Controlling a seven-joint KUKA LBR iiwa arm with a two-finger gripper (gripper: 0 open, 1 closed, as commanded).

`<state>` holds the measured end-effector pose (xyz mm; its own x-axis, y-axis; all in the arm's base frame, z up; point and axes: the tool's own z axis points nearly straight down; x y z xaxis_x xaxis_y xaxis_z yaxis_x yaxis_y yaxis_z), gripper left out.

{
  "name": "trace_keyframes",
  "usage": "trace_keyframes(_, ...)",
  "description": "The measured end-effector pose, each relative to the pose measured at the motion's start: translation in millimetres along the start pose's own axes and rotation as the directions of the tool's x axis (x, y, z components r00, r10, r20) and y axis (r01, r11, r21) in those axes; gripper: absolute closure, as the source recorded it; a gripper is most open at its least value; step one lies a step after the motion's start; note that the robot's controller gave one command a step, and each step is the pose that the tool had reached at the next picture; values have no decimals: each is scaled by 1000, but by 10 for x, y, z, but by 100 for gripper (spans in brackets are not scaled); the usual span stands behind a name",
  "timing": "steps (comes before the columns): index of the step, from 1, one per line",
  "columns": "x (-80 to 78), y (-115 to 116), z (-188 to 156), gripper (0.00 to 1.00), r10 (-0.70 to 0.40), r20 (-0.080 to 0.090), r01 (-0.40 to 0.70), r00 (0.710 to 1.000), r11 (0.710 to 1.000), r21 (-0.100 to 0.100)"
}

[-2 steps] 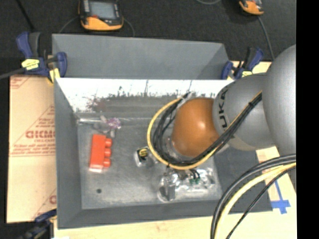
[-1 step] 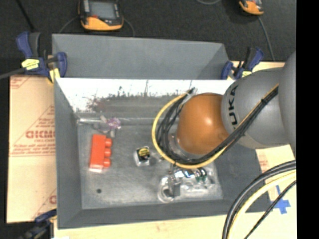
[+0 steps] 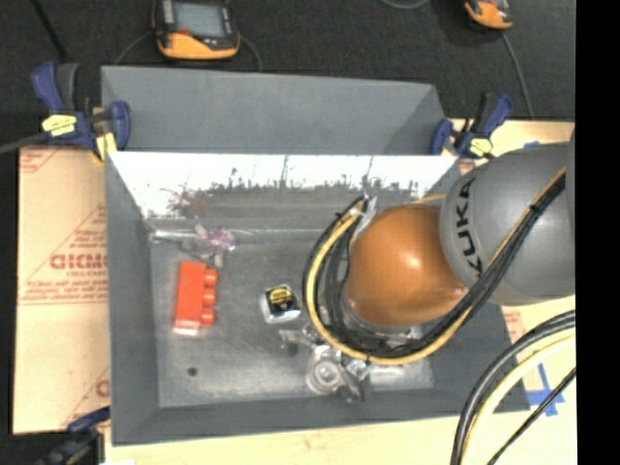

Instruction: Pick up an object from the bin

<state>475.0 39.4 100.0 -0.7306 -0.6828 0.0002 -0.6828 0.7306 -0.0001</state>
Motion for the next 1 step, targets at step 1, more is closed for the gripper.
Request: trace_keyframes(1, -485, -440, 301, 0, -407, 1, 407, 914, 914, 0)
